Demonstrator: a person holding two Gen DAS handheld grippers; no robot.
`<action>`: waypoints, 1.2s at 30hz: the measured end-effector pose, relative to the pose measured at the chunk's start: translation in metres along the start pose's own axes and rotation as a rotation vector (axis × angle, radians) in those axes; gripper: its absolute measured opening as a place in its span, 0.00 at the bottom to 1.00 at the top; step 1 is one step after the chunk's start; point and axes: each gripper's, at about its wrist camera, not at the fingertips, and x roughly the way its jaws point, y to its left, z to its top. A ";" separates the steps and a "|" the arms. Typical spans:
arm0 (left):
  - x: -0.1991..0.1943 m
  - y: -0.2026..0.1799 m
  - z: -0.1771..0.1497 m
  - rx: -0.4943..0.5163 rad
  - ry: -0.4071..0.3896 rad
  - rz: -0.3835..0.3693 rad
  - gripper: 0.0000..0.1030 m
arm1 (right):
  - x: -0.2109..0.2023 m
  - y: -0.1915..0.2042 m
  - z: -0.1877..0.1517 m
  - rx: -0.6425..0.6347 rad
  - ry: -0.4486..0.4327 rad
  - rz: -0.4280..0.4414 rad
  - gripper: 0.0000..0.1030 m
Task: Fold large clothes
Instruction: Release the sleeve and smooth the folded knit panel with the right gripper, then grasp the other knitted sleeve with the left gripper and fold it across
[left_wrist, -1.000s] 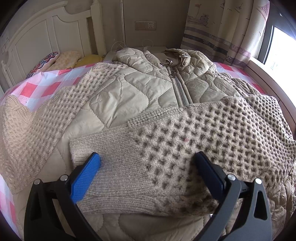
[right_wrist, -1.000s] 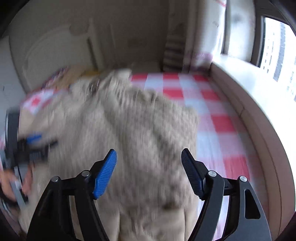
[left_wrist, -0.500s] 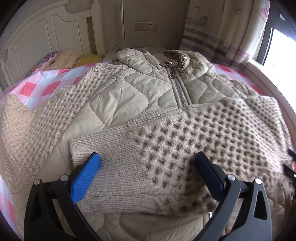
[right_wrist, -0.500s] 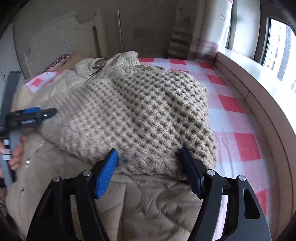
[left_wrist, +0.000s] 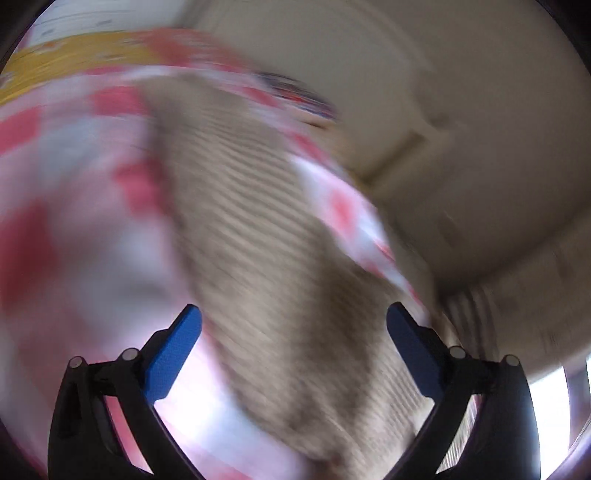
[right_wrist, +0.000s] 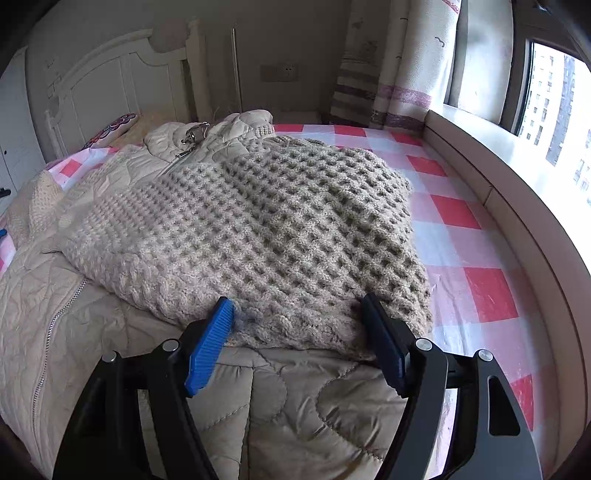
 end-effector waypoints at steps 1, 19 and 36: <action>0.004 0.012 0.013 -0.032 -0.003 0.011 0.90 | 0.000 0.000 0.000 -0.001 0.001 0.000 0.69; -0.052 0.018 0.063 -0.226 -0.324 0.056 0.10 | -0.002 -0.002 0.000 0.005 -0.006 0.041 0.76; -0.107 -0.275 -0.251 1.184 -0.258 -0.366 0.82 | -0.007 -0.009 -0.002 0.040 -0.034 0.101 0.78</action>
